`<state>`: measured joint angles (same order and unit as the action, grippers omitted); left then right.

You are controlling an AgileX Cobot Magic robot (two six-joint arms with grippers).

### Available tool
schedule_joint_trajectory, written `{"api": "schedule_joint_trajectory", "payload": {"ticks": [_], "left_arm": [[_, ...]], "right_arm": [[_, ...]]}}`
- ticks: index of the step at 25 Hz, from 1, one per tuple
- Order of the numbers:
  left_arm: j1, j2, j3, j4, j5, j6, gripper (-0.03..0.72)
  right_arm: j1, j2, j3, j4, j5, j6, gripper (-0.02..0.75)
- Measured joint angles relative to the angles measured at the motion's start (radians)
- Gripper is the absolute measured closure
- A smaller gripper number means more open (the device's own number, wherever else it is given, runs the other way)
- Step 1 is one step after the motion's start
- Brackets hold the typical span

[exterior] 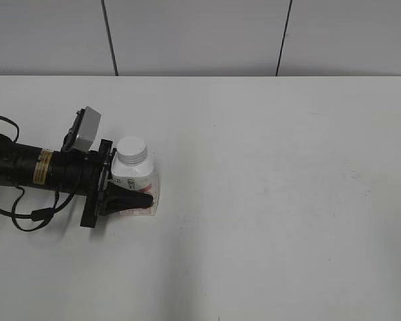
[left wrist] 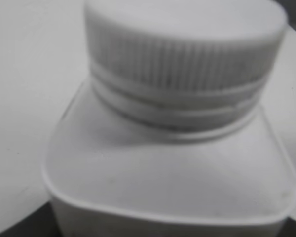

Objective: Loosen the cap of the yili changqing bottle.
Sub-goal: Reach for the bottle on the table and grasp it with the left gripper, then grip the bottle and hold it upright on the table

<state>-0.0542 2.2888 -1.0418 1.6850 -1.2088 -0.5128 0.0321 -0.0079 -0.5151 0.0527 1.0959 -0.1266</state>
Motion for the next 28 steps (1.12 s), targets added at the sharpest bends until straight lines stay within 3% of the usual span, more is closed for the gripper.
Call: {"api": "schedule_joint_trajectory", "payload": {"ticks": [8,19,28], "left_arm": [[-0.048,-0.042,0.0,-0.019,0.029,-0.018,0.303],[-0.242,-0.077,-0.003,-0.244,0.029,-0.022,0.305],[-0.324,0.002,-0.063,-0.271,0.035,-0.022,0.309]], "right_arm": [[0.0,0.0,0.0,0.0,0.0,0.0,0.186],[0.0,0.0,0.0,0.0,0.0,0.0,0.186],[0.0,0.0,0.0,0.0,0.0,0.0,0.186]]}}
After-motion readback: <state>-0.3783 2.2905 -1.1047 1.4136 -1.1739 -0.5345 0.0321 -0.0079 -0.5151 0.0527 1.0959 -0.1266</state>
